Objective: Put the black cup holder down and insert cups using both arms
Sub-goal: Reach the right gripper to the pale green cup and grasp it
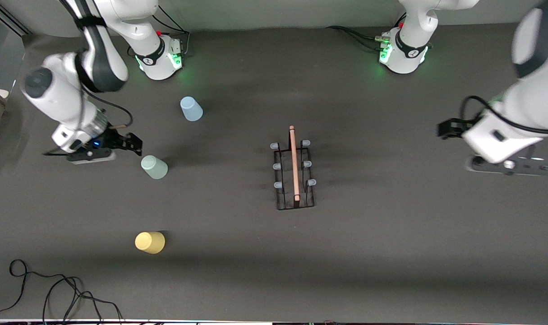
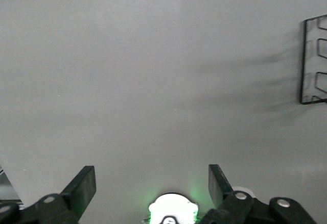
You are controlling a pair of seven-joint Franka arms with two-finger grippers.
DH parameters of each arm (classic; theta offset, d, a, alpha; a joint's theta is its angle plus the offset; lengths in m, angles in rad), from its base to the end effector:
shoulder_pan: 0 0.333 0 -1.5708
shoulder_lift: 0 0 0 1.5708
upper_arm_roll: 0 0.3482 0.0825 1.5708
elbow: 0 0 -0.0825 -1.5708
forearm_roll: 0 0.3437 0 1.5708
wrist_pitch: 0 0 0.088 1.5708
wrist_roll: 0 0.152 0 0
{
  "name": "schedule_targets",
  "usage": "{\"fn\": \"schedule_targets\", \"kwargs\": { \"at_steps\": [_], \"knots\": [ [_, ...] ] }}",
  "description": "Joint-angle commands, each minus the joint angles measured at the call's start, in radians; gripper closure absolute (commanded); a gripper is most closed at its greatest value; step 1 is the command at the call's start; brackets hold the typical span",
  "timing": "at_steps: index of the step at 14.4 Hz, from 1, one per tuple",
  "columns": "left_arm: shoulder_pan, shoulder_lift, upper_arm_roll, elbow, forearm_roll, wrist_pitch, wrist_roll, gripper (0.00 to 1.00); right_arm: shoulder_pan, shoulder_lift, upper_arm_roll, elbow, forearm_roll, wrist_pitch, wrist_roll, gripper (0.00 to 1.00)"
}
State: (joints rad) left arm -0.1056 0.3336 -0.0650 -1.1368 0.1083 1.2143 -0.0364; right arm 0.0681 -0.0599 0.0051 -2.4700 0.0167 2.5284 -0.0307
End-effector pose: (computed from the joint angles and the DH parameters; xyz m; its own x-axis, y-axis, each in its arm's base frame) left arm 0.5681 -0.0714 0.5831 0.9643 -0.0930 -0.2481 -0.1199 -0.9882 -0.0955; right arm 0.4566 0.0337 0.3443 0.9889 0.0896 0.1182 0.0911 -0.9958 -0.0072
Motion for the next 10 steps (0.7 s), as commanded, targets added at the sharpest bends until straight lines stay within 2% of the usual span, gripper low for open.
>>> {"fn": "schedule_targets", "kwargs": {
  "at_steps": [1,3,4,8,10],
  "knots": [
    [0.120,-0.022,-0.015,-0.070,0.001,0.066,0.143,0.02,0.027,0.084,-0.007,-0.041,0.017,0.159,-0.028,0.00],
    [0.226,-0.063,-0.013,-0.144,-0.089,0.126,0.229,0.02,0.027,0.159,-0.007,-0.047,0.017,0.254,-0.028,0.00],
    [0.250,-0.086,-0.015,-0.185,-0.097,0.149,0.239,0.02,0.027,0.181,-0.007,-0.053,0.017,0.286,-0.028,0.00],
    [0.257,-0.185,-0.013,-0.342,-0.098,0.206,0.222,0.02,0.025,0.225,-0.007,-0.058,0.015,0.299,-0.028,0.00],
    [0.254,-0.261,-0.013,-0.463,-0.098,0.256,0.190,0.04,0.025,0.229,-0.007,-0.058,0.015,0.282,-0.028,0.00]
  ]
}}
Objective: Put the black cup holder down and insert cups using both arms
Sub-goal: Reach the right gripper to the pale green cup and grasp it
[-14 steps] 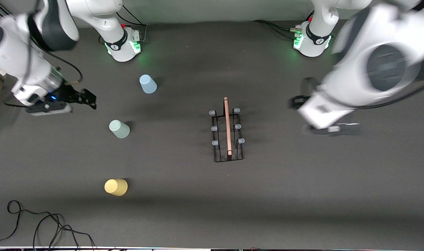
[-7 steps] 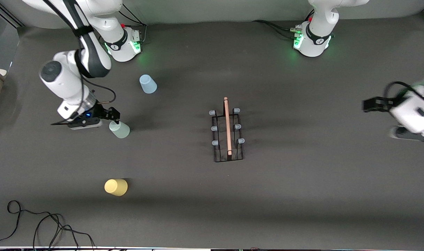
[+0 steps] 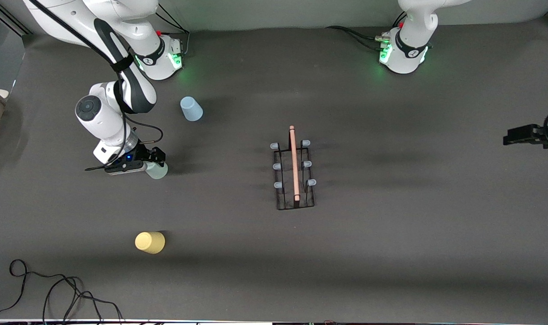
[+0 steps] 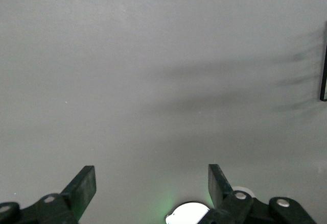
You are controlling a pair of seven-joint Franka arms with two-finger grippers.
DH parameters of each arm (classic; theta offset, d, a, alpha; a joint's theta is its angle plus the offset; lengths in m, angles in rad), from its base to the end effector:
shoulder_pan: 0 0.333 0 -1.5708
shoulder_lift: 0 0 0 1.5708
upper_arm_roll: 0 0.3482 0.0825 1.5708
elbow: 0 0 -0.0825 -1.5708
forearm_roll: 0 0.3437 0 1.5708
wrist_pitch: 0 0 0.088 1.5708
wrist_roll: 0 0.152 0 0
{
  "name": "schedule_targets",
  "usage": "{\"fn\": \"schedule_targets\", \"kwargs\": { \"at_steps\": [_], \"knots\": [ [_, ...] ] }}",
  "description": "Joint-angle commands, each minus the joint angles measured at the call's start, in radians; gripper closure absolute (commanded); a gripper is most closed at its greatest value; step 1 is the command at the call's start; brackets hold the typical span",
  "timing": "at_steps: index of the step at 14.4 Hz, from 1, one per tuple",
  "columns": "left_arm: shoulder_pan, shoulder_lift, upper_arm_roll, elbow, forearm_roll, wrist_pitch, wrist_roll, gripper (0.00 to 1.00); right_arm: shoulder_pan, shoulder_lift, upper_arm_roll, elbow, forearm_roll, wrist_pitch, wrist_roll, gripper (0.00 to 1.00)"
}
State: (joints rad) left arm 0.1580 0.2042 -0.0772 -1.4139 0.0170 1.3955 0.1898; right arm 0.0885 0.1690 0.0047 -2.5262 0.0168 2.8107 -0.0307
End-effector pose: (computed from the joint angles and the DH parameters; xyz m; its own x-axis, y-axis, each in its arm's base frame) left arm 0.5484 0.0516 0.5560 0.9701 -0.1097 -0.2165 -0.1034 -0.9938 0.0402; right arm 0.4656 0.0430 0.2471 0.9875 0.1070 0.1154 0.1083 -0.9941 -0.0045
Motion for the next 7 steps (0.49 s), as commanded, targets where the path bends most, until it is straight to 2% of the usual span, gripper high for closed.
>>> {"fn": "schedule_targets", "kwargs": {
  "at_steps": [1,3,5,6,7],
  "knots": [
    [-0.011,-0.182,-0.004,-0.265,-0.006,0.117,-0.064,0.04,0.004,-0.005,-0.006,-0.002,0.015,-0.034,-0.028,0.06],
    [-0.017,-0.262,-0.010,-0.385,-0.005,0.172,-0.108,0.04,0.004,-0.034,-0.006,0.001,0.017,-0.101,-0.028,0.30],
    [-0.034,-0.279,-0.010,-0.402,-0.005,0.156,-0.224,0.02,0.004,-0.065,-0.008,0.010,0.015,-0.177,-0.029,0.51],
    [-0.037,-0.282,-0.012,-0.402,-0.002,0.149,-0.237,0.02,0.004,-0.084,-0.008,0.023,0.015,-0.206,-0.029,0.58],
    [-0.046,-0.282,-0.010,-0.401,0.000,0.145,-0.237,0.02,0.004,-0.103,-0.008,0.042,0.015,-0.241,-0.029,0.60]
  ]
}}
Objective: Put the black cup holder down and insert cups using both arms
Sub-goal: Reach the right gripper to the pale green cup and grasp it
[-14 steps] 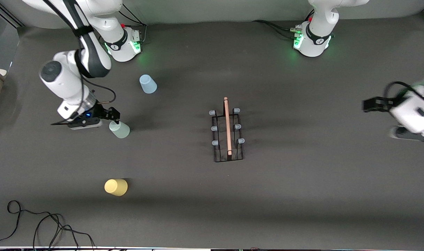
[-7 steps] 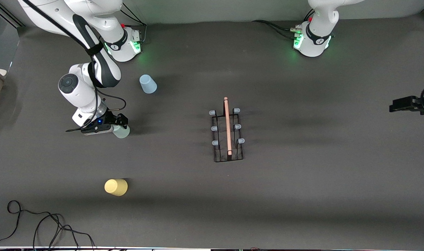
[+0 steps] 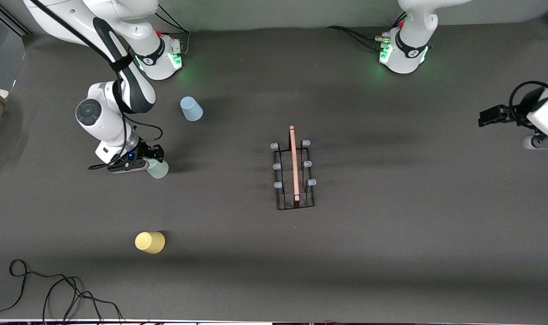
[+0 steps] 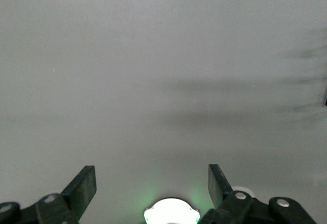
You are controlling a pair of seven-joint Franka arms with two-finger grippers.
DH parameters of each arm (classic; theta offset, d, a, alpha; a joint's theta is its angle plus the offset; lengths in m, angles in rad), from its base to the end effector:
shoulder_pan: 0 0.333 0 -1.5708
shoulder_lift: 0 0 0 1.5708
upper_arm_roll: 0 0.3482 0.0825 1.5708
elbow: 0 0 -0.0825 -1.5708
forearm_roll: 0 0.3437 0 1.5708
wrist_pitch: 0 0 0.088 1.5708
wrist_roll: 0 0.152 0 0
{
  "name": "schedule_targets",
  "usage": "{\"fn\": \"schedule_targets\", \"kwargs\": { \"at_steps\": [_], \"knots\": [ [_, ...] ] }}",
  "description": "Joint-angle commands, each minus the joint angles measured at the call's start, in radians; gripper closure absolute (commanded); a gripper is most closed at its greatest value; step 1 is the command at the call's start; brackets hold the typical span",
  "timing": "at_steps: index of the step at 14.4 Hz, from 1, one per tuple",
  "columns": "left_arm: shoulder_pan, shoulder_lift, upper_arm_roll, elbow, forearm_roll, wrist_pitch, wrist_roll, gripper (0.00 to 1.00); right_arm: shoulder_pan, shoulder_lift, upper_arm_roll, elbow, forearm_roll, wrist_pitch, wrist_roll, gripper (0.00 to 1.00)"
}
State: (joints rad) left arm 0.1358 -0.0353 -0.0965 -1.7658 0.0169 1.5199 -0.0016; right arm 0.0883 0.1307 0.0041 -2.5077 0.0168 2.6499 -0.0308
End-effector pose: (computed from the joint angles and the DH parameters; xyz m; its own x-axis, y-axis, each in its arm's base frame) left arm 0.4765 0.0207 0.5436 0.9770 0.0416 -0.2092 0.0382 -0.9991 -0.0204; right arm 0.4530 0.0419 0.2552 0.9941 0.1081 0.0117 0.1082 -0.9941 -0.0083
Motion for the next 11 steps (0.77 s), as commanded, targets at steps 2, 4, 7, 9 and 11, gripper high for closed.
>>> {"fn": "schedule_targets", "kwargs": {
  "at_steps": [2,4,7,9,11],
  "knots": [
    [-0.028,-0.041,0.008,-0.044,0.003,0.019,-0.046,0.01,0.004,-0.098,-0.006,0.091,0.014,-0.187,-0.031,0.60],
    [-0.042,-0.040,0.008,-0.044,0.005,0.019,-0.046,0.01,0.004,-0.135,-0.006,0.203,0.014,-0.354,-0.028,0.61],
    [-0.041,-0.037,0.008,-0.040,0.005,0.019,-0.044,0.01,0.017,-0.114,0.005,0.488,0.014,-0.675,-0.003,0.63],
    [-0.039,-0.037,0.009,-0.040,0.006,0.019,-0.044,0.01,0.101,-0.076,0.004,0.611,0.014,-0.746,0.104,0.65],
    [-0.039,-0.037,0.009,-0.040,0.005,0.020,-0.043,0.01,0.221,-0.028,0.004,0.685,0.014,-0.748,0.294,0.65]
  ]
}}
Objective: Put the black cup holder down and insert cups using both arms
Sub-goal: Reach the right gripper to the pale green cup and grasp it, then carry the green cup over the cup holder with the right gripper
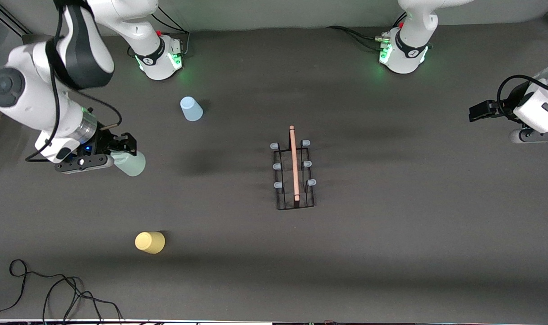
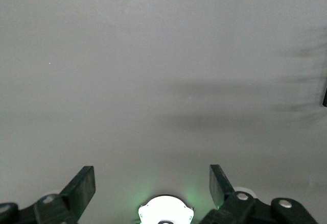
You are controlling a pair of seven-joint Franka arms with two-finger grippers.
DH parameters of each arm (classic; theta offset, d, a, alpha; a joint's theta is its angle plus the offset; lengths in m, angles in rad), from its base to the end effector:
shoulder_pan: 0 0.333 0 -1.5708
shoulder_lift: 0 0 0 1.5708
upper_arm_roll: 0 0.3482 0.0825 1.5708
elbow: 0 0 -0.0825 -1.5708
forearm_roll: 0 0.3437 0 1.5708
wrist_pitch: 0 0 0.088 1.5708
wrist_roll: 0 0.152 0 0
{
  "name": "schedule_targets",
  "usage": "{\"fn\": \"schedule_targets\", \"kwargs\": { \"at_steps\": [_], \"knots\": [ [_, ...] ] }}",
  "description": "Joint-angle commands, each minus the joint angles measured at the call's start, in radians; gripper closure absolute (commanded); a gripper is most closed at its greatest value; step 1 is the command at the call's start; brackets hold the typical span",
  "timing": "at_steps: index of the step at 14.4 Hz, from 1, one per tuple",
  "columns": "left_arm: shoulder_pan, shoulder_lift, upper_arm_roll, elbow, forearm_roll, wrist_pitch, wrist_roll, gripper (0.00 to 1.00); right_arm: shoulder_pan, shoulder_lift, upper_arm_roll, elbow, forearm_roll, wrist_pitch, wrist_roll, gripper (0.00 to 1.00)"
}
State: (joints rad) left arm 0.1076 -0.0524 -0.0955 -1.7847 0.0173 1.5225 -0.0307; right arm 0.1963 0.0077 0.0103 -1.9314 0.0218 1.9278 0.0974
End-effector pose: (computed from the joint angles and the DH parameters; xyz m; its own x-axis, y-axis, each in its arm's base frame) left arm 0.4711 0.0074 0.5441 0.9772 0.0445 -0.2077 0.0395 -0.9988 -0.0285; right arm 0.5102 0.1094 0.4808 0.9948 0.1014 -0.0133 0.1011 -0.9947 -0.0192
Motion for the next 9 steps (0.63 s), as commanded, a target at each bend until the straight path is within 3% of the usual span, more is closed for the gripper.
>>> {"fn": "schedule_targets", "kwargs": {
  "at_steps": [1,5,9],
  "knots": [
    [-0.011,-0.018,0.008,-0.019,0.004,0.018,-0.014,0.01,0.185,0.125,-0.003,0.145,0.009,-0.026,0.289,0.66],
    [-0.008,-0.018,0.008,-0.018,0.004,0.018,-0.012,0.01,0.455,0.328,-0.003,0.400,0.009,-0.026,0.762,0.66],
    [-0.006,-0.017,0.008,-0.016,0.004,0.018,-0.012,0.01,0.619,0.500,-0.004,0.593,-0.002,-0.026,1.039,0.66]
  ]
}}
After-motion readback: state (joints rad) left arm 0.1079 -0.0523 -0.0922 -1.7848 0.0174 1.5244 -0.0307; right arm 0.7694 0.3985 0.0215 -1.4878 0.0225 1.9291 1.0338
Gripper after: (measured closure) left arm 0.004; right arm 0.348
